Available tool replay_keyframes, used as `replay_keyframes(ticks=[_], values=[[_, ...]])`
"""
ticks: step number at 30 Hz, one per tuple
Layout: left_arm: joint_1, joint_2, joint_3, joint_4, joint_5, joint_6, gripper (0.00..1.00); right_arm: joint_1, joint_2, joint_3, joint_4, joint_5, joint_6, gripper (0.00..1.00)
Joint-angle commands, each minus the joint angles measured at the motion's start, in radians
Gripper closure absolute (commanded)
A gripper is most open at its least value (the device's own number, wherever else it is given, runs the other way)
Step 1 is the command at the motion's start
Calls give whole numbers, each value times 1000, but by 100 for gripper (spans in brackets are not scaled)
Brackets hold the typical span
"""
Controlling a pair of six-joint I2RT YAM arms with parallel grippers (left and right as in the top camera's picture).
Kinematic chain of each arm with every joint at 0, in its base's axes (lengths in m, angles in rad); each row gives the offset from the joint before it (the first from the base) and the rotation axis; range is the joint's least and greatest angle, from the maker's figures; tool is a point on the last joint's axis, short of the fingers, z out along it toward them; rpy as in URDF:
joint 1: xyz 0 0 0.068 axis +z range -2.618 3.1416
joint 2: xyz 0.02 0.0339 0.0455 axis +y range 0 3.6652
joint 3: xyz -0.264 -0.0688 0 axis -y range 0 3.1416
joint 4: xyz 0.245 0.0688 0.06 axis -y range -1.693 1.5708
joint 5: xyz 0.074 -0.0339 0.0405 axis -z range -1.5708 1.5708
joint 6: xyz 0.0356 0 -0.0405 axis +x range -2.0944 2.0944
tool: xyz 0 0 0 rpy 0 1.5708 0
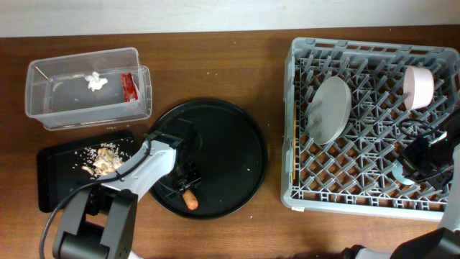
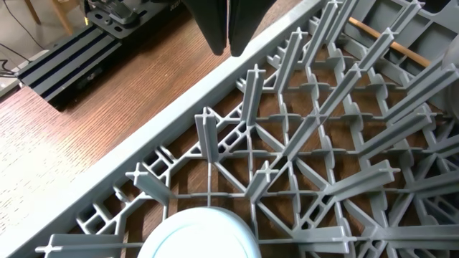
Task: Sort waste into correct bins and load items into the dishwasher rack
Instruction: 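Move the left gripper to the carrot on the round tray and grasp it, then carry the carrot with the left gripper onto the black rectangular tray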
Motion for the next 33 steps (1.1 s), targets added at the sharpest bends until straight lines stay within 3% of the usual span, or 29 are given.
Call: replay_keyframes(ticks=[1,8,12,16,22,26,33], values=[[9,-4,-9,-3,-65,-5,61,-1,-13,-1,0,-6,-6,96],[9,-4,-9,-21,-64,-5,77,-1,-13,-1,0,-6,-6,96],[9,-4,-8,-19,-64,-5,99,-1,-13,-1,0,-6,-6,96],[10,-20,-6,-20,-69,-5,99,-1,-13,-1,0,-6,-6,96],[43,-201,79,-87,-285,-5,99,-1,-13,-1,0,-6,-6,96],[245,-310,90,-85,-328,-5,100,-1,-13,-1,0,-6,-6,96],[700,-312,90,24,-330,-5,100,-1,-13,-1,0,-6,-6,96]])
